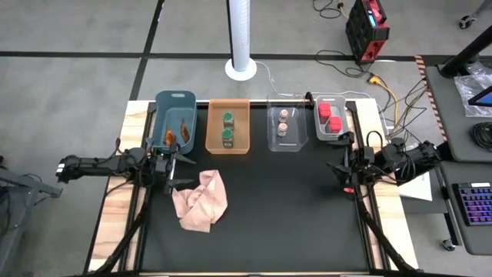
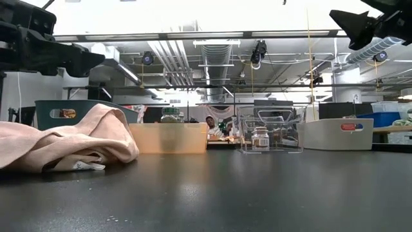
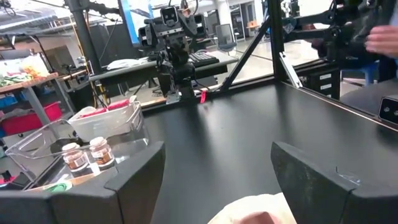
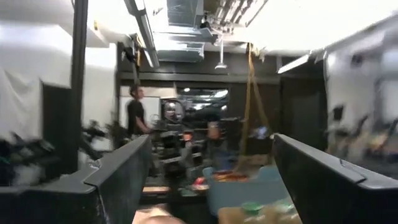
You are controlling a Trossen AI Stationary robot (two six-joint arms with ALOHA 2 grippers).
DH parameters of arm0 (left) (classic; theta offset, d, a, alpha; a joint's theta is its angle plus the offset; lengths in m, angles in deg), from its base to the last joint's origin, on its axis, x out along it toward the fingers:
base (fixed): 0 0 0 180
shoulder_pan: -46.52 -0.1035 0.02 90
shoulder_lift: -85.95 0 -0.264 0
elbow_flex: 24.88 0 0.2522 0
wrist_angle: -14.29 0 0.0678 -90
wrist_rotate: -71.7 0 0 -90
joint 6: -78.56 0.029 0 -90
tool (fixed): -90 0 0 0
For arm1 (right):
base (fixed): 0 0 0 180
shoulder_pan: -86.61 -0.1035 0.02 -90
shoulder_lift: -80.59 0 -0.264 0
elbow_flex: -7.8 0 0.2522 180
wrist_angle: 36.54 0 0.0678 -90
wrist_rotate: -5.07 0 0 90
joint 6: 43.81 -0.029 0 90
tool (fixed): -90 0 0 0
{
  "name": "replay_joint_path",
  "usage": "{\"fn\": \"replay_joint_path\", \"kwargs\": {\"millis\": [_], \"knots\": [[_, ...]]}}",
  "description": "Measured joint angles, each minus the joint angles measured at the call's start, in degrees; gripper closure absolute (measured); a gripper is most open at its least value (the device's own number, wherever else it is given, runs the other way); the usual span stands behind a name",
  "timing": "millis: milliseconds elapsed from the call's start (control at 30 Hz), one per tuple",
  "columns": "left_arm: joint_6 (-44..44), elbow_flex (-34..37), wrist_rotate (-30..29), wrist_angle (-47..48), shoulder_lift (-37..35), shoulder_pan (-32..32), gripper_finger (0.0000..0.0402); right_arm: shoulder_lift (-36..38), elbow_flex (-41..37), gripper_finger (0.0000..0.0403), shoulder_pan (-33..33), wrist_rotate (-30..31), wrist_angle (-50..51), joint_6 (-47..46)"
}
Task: Sort spices by type
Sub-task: Return to Home Position
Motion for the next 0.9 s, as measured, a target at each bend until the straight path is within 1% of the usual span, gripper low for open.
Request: {"fn": "replay_joint_path", "kwargs": {"millis": [67,133,200,267,333,400,533,700,900], "knots": [[0.00,0.00,0.00,0.00,0.24,0.00,0.0125,1.01,-0.02,0.0081,0.35,-0.16,0.91,-6.05],[-0.02,0.00,0.00,0.01,0.37,-0.01,0.0125,1.00,-0.02,0.0085,1.87,-0.17,0.90,-9.63],[0.00,-0.02,0.00,-0.01,0.61,0.00,0.0125,1.00,-0.02,0.0090,3.52,-1.89,3.69,-10.33],[-0.02,-0.02,0.00,0.10,0.61,0.00,0.0125,1.00,-0.02,0.0093,4.46,-4.57,10.59,-10.10],[-0.02,-0.02,0.00,-0.04,0.73,-0.01,0.0125,1.00,-0.02,0.0097,5.08,-5.01,14.15,-9.89],[-0.02,-0.02,0.00,0.03,0.75,0.00,0.0125,1.02,-0.02,0.0101,6.63,-4.48,13.07,-8.65],[-0.02,-0.02,0.00,-0.03,0.99,0.00,0.0125,1.02,-0.02,0.0107,8.32,-4.48,8.26,-10.56],[-0.02,-0.02,0.00,-0.04,1.40,0.00,0.0125,0.52,-0.02,0.0111,8.35,-4.48,9.05,-8.46],[-0.02,-0.02,0.00,-0.01,1.50,-0.02,0.0125,-0.75,-0.02,0.0109,8.35,-4.48,9.25,-10.16]]}}
